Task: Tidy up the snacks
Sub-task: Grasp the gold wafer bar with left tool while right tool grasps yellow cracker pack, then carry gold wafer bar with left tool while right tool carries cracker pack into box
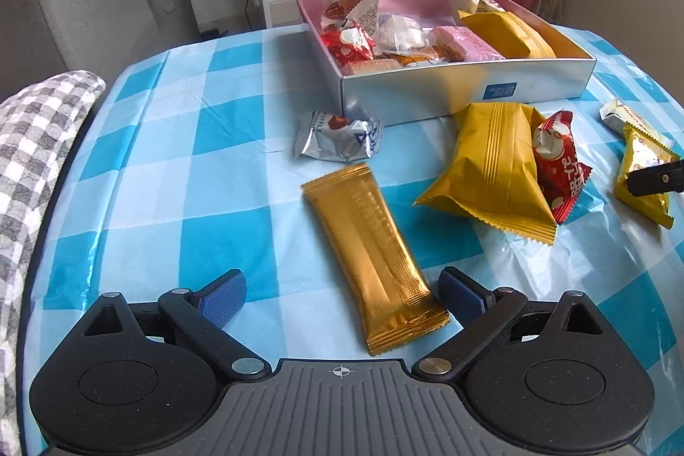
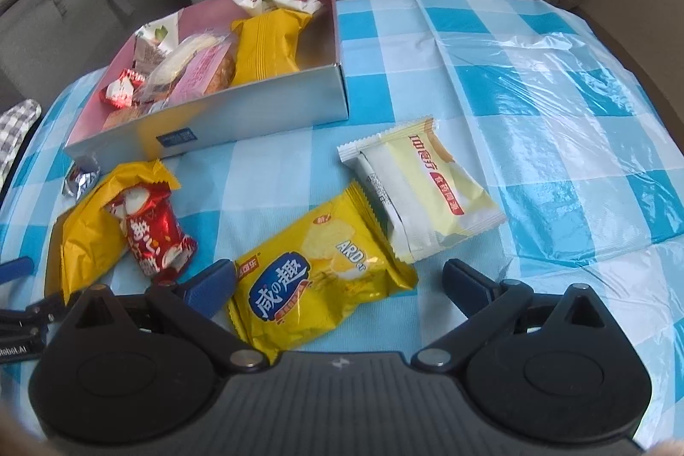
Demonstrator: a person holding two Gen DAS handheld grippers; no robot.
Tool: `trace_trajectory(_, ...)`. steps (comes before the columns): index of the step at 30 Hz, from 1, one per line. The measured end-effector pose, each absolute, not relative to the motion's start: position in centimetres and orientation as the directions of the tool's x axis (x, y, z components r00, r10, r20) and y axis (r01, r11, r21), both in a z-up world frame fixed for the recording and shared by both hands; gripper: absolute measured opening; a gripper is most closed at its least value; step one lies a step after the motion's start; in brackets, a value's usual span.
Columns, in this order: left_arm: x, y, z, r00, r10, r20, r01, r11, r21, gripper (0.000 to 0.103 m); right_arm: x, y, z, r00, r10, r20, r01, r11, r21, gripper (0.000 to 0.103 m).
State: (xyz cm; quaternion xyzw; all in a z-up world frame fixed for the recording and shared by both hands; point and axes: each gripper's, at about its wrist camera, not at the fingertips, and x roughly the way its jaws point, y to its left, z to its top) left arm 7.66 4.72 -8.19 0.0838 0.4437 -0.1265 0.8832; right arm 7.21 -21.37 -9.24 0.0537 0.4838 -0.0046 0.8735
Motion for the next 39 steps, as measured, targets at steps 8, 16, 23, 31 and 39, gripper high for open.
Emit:
trace_trajectory(8,7.7,5.9,-7.5,0.539,-0.166,-0.826,0.274,0.962,-0.015,0.095,6.6,-22.1,-8.4,0.506,0.095,-0.857,0.067,0.987,0.149,0.100)
trace_trajectory(16,8.2,3.4,-8.0,0.554,-0.162,-0.817,0.303,0.953,0.016,0.092,7.6,-21.0,-8.7,0.532,0.137,-0.836,0.100,0.970,0.222,0.100)
trace_trajectory(23,8.4,2.3,-7.9,0.583,-0.159,-0.797,0.304,0.952,0.034,0.079,7.7,-19.0,-9.3,0.558,0.009,-0.830,0.118,0.989,0.090,0.098)
trace_trajectory(31,8.3,2.3,-7.5,0.585,-0.162,-0.795,0.312,0.949,0.036,0.049,7.2,-18.5,-9.1,0.564,-0.062,-0.824,0.094,0.996,-0.010,0.068)
trace_trajectory(39,8.4,2.7,-7.2,0.580,-0.142,-0.802,0.288,0.957,0.038,0.028,6.9,-18.5,-8.7,0.563,-0.042,-0.826,0.080,0.997,0.004,0.047)
